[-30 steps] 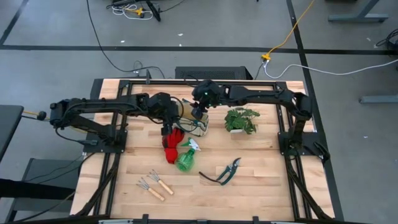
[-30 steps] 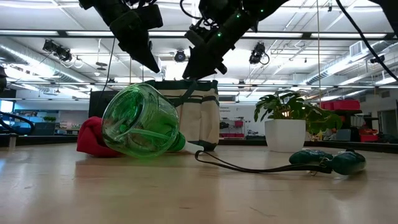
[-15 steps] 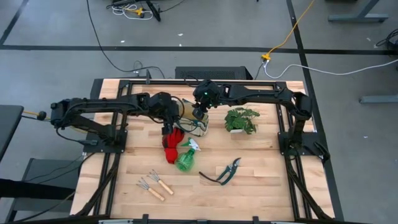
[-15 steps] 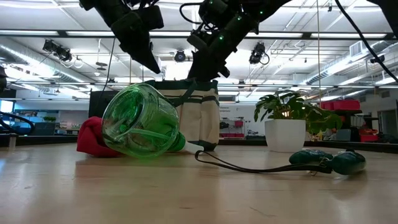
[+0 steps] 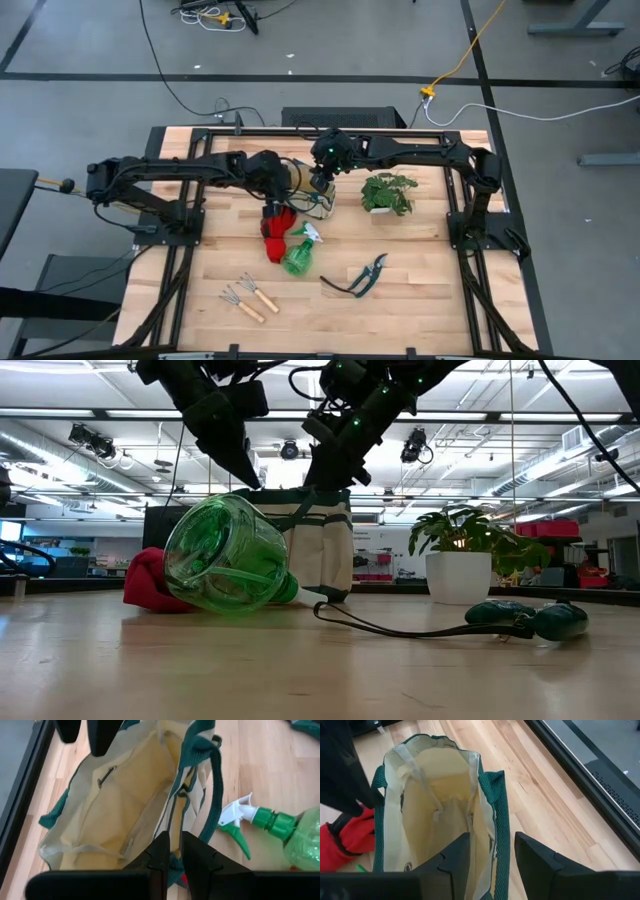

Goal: Pick & Place Garden tools in Gardening bag
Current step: Prepare the green gardening bag

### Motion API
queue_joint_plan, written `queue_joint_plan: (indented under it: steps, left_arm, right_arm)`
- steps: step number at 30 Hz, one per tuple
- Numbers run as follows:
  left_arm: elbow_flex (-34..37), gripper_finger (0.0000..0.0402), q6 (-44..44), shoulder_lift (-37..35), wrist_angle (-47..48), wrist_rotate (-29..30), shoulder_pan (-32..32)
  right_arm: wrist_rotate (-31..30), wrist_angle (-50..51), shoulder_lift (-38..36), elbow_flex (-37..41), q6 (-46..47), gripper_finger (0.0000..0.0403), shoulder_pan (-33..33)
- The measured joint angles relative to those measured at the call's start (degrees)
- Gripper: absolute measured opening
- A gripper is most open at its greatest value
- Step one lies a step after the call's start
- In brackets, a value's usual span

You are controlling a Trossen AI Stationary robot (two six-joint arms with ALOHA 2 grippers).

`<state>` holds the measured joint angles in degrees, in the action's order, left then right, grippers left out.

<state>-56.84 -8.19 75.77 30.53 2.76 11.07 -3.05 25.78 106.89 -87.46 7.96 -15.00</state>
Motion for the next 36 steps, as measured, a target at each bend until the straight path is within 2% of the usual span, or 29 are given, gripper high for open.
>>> queue_joint_plan:
  steps: [19,26,36]
  left_arm:
    - [0.0,0.0055,-1.9,0.4,-0.8,2.6,0.1]
    - [0.0,0.0055,-4.2,0.4,-1.6,5.5,0.1]
    - [0.0,0.0055,-4.1,0.4,-0.4,4.1,0.1]
  right_arm:
    - [0.0,-0.4,0.0,0.0,0.1,0.0155,0.0]
    - [0.0,-0.4,0.0,0.0,0.1,0.0155,0.0]
    - [0.0,-0.4,0.0,0.0,0.1,0.0155,0.0]
